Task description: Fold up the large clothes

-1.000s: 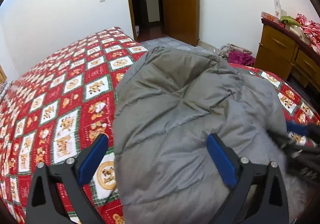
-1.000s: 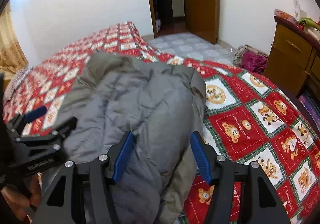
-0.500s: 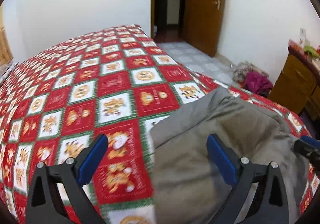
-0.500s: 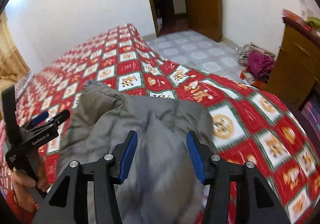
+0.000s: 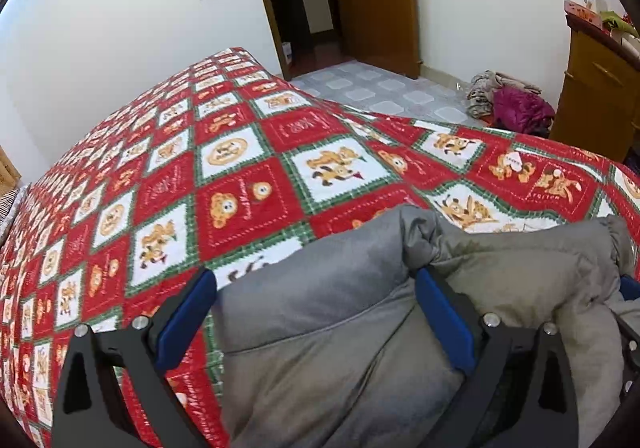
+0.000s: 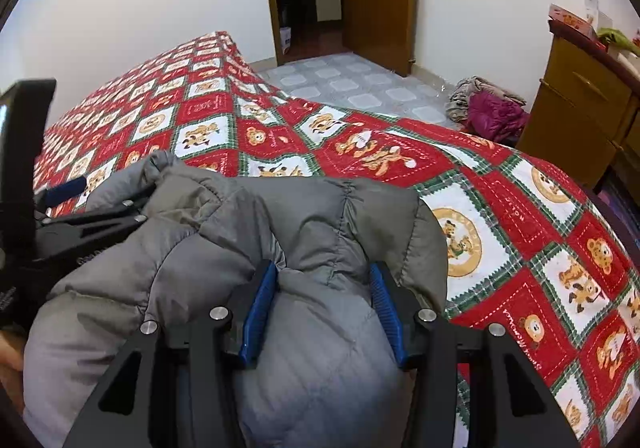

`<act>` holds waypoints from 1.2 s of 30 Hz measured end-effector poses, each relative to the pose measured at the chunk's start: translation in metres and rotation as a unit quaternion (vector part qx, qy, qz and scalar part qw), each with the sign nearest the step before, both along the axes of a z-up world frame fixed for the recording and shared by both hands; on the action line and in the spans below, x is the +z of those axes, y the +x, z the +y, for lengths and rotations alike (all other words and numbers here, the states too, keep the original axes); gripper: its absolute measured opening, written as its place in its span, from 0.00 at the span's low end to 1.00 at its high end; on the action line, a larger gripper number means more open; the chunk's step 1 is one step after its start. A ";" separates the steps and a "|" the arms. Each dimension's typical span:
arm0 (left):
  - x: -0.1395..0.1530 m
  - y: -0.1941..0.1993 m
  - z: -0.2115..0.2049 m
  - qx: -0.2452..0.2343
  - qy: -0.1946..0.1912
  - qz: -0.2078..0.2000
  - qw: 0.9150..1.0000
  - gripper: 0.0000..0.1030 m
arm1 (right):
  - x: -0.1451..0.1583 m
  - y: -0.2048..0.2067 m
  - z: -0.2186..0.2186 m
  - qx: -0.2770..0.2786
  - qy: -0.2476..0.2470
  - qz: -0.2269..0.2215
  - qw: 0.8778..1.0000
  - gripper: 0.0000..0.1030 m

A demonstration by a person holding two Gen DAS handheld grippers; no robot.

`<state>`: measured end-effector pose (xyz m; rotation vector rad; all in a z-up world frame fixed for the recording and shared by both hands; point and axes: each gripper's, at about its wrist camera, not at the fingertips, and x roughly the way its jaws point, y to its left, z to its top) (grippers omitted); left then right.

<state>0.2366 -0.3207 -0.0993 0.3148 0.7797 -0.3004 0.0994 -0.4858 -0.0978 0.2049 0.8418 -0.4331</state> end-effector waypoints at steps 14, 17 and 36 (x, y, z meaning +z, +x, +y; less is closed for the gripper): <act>-0.013 -0.002 -0.010 -0.010 0.024 -0.004 1.000 0.99 | -0.005 0.002 0.008 -0.006 -0.037 0.001 0.999 0.49; -0.016 -0.001 -0.010 -0.011 0.020 0.000 1.000 0.99 | -0.007 0.003 0.007 -0.007 -0.031 -0.002 0.999 0.49; 0.049 -0.069 0.040 -0.088 -0.066 0.031 0.993 0.96 | 0.003 -0.003 0.008 0.007 -0.042 -0.008 0.999 0.52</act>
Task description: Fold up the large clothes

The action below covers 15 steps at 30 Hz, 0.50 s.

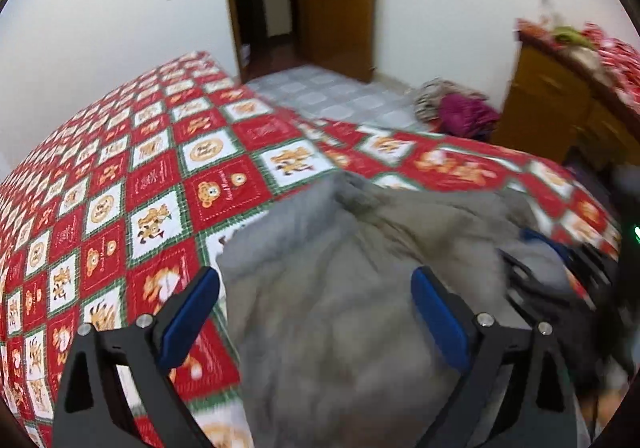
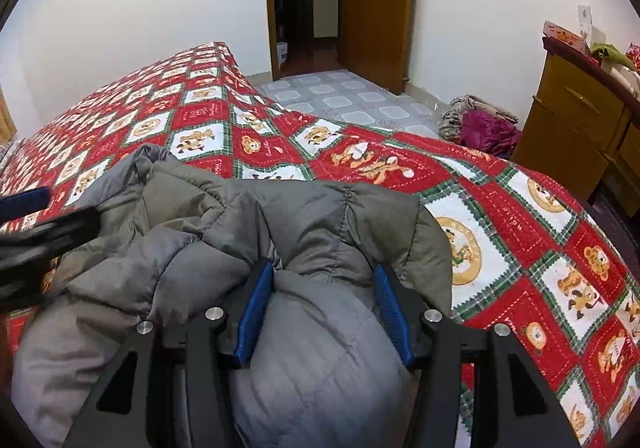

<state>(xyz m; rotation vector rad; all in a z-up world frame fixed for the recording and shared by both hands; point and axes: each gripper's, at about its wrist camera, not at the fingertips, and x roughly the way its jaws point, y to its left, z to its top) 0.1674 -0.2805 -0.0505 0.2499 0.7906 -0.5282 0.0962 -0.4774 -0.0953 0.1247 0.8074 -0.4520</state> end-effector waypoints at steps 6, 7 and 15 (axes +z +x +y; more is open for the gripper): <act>-0.016 -0.032 -0.013 -0.019 -0.002 0.021 1.000 0.96 | 0.036 -0.044 0.014 0.003 -0.013 -0.011 1.000 0.52; -0.021 -0.032 -0.016 -0.018 0.005 0.021 1.000 0.96 | 0.039 -0.052 0.016 0.006 -0.011 -0.010 1.000 0.52; -0.038 -0.034 -0.031 0.012 0.032 0.002 0.999 1.00 | 0.012 -0.065 0.015 -0.012 0.027 0.004 1.000 0.52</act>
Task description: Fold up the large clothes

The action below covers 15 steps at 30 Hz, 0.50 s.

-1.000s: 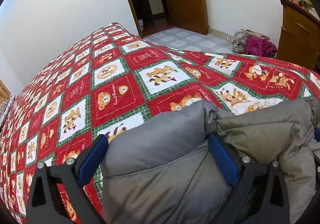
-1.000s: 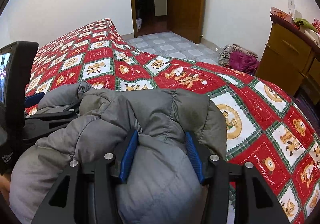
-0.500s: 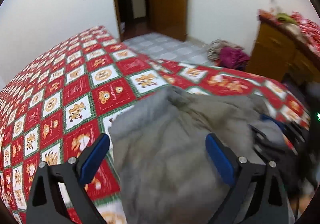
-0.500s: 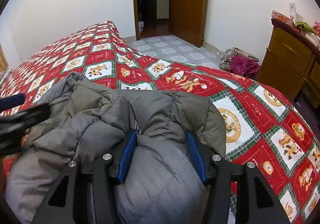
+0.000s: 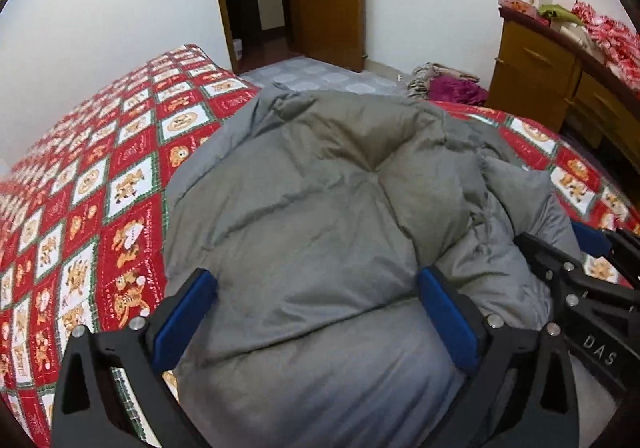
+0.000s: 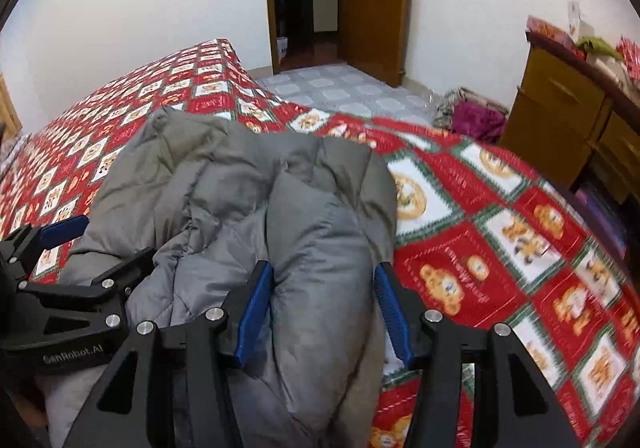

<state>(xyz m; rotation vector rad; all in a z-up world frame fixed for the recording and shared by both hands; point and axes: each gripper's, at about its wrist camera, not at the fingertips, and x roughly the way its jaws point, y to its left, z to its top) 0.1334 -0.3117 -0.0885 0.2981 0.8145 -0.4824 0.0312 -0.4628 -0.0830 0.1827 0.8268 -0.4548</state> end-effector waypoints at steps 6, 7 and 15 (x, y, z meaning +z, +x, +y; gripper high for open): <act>-0.005 -0.004 -0.006 0.009 0.028 -0.023 0.999 1.00 | -0.016 0.005 0.001 -0.014 0.002 -0.003 1.000 0.52; -0.006 -0.004 -0.006 0.011 0.030 -0.025 0.999 1.00 | -0.018 0.006 0.001 -0.015 0.002 -0.004 1.000 0.52; -0.010 0.000 -0.009 0.023 0.040 -0.027 0.999 1.00 | -0.029 0.008 -0.004 -0.036 0.011 -0.013 0.999 0.58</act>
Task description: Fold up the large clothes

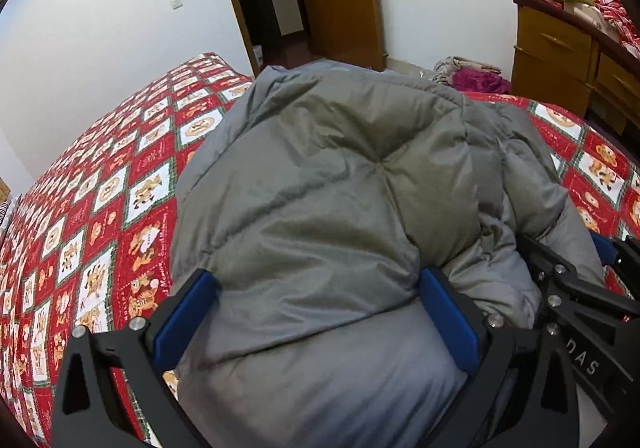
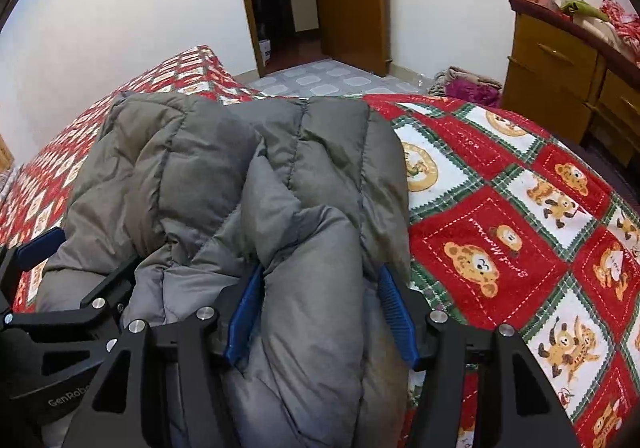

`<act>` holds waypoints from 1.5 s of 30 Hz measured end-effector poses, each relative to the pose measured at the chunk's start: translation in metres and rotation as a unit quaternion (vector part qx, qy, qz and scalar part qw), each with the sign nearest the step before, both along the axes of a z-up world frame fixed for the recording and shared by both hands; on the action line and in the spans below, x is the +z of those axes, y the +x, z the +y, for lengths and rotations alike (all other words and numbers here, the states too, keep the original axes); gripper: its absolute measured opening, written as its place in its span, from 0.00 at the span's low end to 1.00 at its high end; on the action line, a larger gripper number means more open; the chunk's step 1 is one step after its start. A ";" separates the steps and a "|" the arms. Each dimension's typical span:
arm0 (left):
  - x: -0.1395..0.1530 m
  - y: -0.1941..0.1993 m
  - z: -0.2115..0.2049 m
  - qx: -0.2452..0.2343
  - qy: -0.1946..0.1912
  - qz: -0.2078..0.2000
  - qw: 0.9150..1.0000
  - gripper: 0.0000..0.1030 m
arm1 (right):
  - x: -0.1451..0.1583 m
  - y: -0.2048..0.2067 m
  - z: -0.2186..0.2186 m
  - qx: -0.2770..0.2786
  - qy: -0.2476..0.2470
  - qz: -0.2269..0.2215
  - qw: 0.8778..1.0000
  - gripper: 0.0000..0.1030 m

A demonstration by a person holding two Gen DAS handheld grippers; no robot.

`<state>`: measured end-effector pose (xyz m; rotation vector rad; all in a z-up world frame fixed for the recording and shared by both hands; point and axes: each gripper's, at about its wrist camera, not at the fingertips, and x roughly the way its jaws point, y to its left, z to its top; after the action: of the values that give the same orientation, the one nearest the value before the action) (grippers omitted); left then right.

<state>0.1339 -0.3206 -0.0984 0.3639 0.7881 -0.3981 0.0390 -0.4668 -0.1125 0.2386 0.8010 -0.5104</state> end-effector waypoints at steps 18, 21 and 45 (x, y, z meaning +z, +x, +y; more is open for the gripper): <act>0.063 -0.117 0.092 -0.012 -0.067 -0.018 0.998 1.00 | 0.080 -0.112 0.092 0.034 -0.120 -0.007 0.992 0.76; 0.066 -0.129 0.105 -0.001 -0.077 -0.018 0.997 1.00 | 0.079 -0.128 0.099 0.032 -0.098 -0.009 0.995 0.77; 0.126 -0.204 0.156 0.024 -0.165 -0.097 0.981 1.00 | 0.144 -0.200 0.176 0.046 -0.156 -0.088 0.983 0.84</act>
<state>-0.0703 -0.1646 0.0278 0.0711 0.5281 -0.4321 -0.1612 -0.2911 0.0318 -0.0433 0.5476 -0.5117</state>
